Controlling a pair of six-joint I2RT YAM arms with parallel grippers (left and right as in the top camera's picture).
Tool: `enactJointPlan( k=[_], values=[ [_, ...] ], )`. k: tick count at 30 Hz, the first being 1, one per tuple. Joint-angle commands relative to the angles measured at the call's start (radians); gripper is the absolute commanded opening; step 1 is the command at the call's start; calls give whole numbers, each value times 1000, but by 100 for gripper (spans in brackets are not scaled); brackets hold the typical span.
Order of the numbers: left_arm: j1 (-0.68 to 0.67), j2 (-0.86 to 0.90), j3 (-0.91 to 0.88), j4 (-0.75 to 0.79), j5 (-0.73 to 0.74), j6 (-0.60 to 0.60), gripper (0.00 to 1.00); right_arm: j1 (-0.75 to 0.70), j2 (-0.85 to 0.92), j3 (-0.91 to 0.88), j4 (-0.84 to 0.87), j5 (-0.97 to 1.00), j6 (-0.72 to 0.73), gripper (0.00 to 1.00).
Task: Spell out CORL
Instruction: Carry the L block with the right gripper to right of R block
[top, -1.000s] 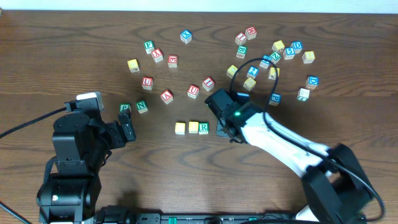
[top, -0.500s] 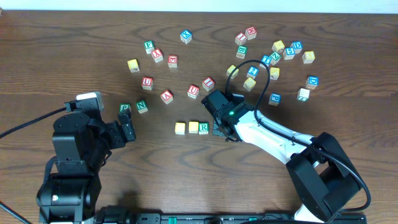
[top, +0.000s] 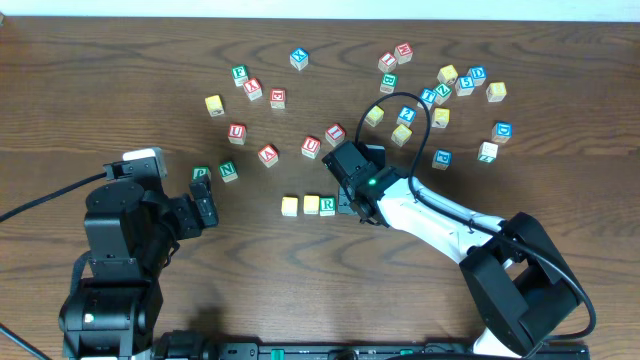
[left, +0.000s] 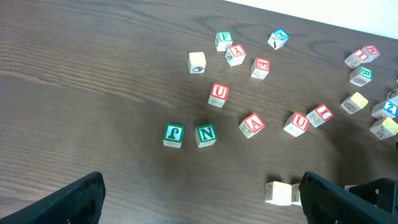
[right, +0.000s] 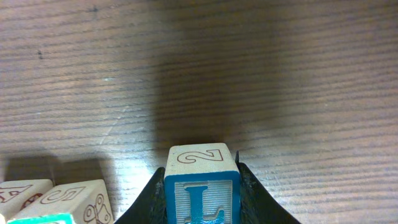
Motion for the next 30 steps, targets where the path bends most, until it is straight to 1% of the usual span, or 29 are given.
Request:
enactJointPlan(
  k=[1,11,30],
  values=[
    [5,-3,24,0,-9,9,98,6,10,-5,10,-3,-35,9],
    [5,-3,24,0,-9,9,98,55,10,-5,38,-16,-92,9],
    [5,-3,24,0,-9,9,98,72,10,-5,35,-2,-92,8]
  ],
)
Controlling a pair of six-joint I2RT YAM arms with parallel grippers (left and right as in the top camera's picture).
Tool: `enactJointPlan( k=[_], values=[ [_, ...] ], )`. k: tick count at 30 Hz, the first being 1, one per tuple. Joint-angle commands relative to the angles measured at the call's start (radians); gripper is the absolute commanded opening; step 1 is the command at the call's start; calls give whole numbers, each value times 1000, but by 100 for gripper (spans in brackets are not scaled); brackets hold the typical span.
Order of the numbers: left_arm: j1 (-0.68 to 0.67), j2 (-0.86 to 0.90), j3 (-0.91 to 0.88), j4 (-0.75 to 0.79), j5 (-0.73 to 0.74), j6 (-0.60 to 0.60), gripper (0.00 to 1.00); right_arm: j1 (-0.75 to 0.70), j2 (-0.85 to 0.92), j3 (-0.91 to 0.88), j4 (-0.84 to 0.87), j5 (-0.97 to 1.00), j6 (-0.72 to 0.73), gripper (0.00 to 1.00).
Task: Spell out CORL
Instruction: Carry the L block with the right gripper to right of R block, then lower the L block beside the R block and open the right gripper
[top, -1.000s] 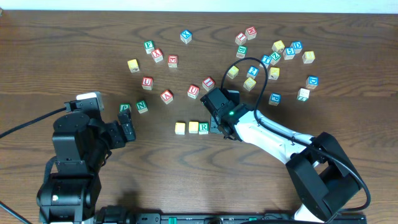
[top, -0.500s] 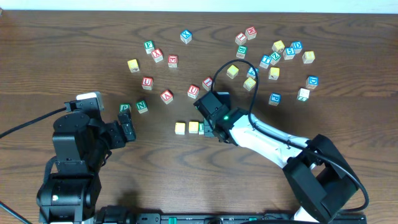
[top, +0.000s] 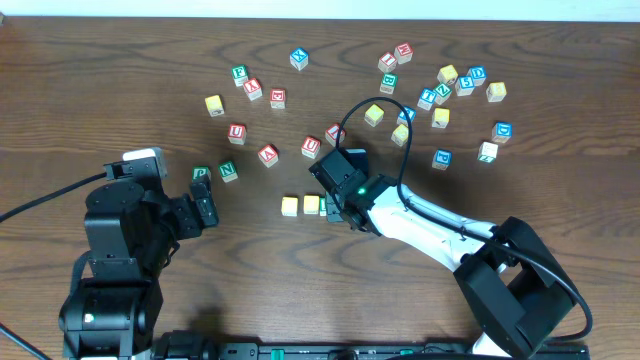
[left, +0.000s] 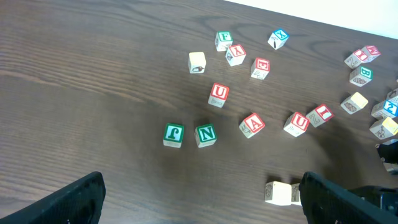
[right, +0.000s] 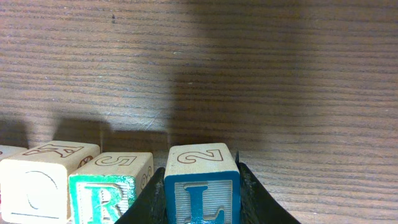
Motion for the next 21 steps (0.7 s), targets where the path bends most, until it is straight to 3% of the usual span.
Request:
enactJointPlan(
  k=[1,21],
  values=[
    [5,-3,24,0,-9,9,98,7,9,-5,-4,11,-12,8],
    [5,-3,24,0,-9,9,98,28,9,-30,23,-13,8,8]
  ],
)
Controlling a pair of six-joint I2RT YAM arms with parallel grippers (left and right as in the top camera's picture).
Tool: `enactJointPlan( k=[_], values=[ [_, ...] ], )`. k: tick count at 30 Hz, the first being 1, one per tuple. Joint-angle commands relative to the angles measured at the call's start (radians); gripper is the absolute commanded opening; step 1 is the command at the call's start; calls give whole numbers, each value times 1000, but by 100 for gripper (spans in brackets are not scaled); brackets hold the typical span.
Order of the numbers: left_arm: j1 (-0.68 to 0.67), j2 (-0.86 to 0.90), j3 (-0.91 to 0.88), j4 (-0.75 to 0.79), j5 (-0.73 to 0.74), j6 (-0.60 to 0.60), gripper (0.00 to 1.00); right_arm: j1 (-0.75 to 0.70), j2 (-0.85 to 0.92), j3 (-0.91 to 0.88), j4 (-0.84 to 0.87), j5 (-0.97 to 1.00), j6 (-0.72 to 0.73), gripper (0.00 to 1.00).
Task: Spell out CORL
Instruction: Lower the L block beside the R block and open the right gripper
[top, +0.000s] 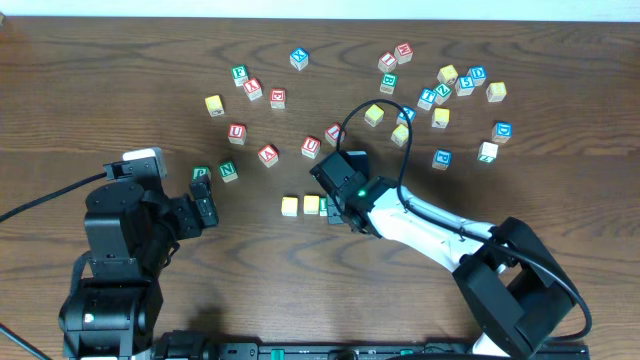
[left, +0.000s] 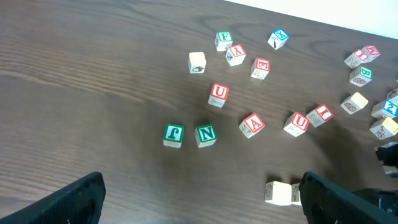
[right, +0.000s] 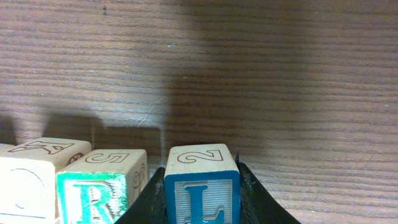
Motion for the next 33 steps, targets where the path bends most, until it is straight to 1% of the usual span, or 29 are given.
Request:
enactJointPlan(
  k=[1,33],
  values=[
    [5,-3,24,0,-9,9,98,27,9,-14,13,-14,7,7],
    [5,-3,24,0,-9,9,98,38,9,-14,6,58,18,9]
  ],
)
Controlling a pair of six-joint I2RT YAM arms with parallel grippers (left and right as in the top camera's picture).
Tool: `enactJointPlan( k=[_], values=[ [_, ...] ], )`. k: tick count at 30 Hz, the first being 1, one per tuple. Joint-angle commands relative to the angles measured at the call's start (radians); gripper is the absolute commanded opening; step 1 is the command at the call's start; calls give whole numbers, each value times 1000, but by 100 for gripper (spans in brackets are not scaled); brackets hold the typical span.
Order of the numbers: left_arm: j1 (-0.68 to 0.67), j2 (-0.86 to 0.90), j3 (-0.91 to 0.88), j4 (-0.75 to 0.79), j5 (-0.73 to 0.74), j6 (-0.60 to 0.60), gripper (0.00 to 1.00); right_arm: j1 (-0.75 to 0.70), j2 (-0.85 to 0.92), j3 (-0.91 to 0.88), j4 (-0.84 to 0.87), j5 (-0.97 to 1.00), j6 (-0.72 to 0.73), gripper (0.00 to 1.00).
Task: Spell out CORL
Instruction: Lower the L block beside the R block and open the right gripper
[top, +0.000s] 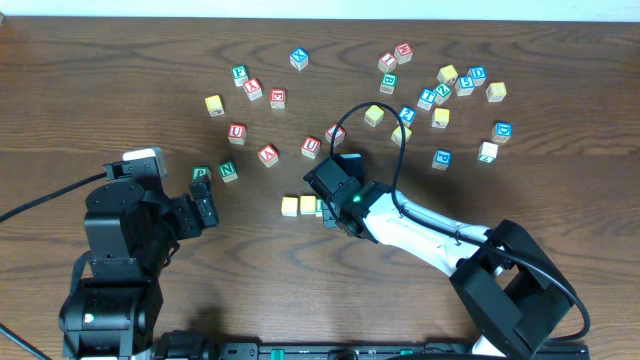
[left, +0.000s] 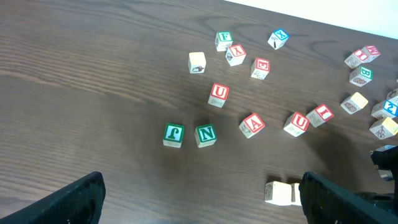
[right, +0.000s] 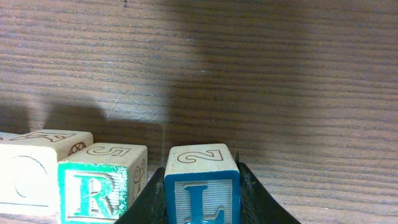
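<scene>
My right gripper (right: 202, 186) is shut on the blue L block (right: 201, 186), with a black finger pressed on each side. The green R block (right: 99, 186) stands just left of it, with a narrow gap between. A pale block (right: 28, 171) sits left of the R. From overhead, two yellow blocks (top: 298, 206) lie in a row on the table, and the right gripper (top: 338, 198) covers the row's right end. My left gripper (left: 199, 199) stands open over bare wood at the left.
Loose letter blocks are scattered across the far half: red U (top: 236, 131), A (top: 268, 155) and green N (top: 229, 171) at the left, a blue and yellow cluster (top: 445, 85) at the far right. A black cable (top: 375, 110) loops above the right arm.
My right gripper has shifted slightly left with the L block. The R block now stands closer beside the L. The left arm has not moved.
My right gripper held the L block well right of the row, with the R barely in view. Then it stood close to the R, the row showing at its left. Now the L sits almost against the R. The left gripper stayed open throughout.
</scene>
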Motion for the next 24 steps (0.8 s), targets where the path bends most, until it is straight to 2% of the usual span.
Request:
enactJointPlan(
  k=[1,4,10,24],
  values=[
    [5,-3,24,0,-9,9,98,6,9,-9,-3,25,14,10],
    [5,-3,24,0,-9,9,98,6,9,-9,-2,25,14,18],
    [5,-3,24,0,-9,9,98,6,9,-10,-2,25,15,40],
    [5,-3,24,0,-9,9,98,6,9,-10,-3,29,22,42]
  ],
)
